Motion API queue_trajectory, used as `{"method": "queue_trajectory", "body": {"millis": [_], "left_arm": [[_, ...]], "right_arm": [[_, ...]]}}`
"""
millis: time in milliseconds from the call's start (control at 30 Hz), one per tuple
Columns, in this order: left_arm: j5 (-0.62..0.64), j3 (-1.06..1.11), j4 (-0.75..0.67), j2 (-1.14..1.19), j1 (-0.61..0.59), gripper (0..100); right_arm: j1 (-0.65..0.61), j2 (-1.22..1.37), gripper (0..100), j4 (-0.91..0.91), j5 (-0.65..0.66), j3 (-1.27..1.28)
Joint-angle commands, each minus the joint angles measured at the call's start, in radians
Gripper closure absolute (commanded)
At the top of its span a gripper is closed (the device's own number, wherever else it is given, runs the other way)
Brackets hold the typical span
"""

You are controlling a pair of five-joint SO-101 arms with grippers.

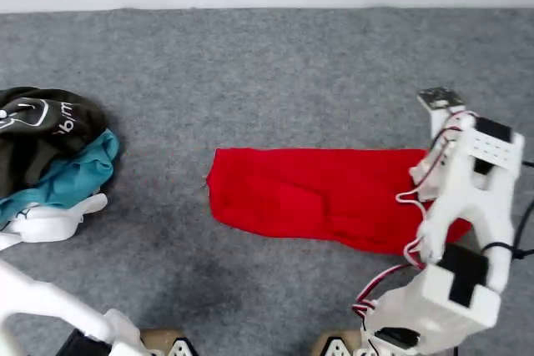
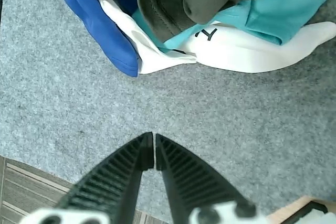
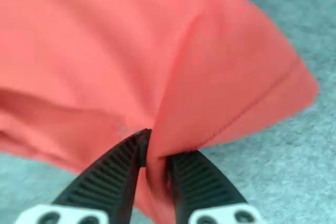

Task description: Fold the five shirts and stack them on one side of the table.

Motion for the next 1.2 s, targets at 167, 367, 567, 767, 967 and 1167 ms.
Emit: {"method": "queue_trajectory", "body": {"millis": [167,367,567,767,967,1167], "left_arm": [[0.003,-0.007,0.003,-0.038,0.009,98],[0.003,-0.007,0.005,-0.038,0.009,98],[0.003,-0.004,0.006,-0.038,0.006,98],[0.003,-0.001,0.006,-0.038,0.008,98],[0.003,0.045,0.002,-0.037,0.008,98],[0.003,0.101,-0.002,-0.038,0.008,98]], "right_arm": [[-0.289,-0.288,98.9,0.182,-0.13,-0.052],[-0.573,-0.348,98.9,0.148,-0.242,-0.054],[-0.789,-0.318,98.9,0.004,-0.299,-0.049],[-0.894,-0.165,98.9,-0.105,-0.299,-0.054],[-0.957,-0.025,98.9,-0.13,-0.299,-0.13],[-0.984,0.134,98.7,-0.128,-0.301,-0.318]]}}
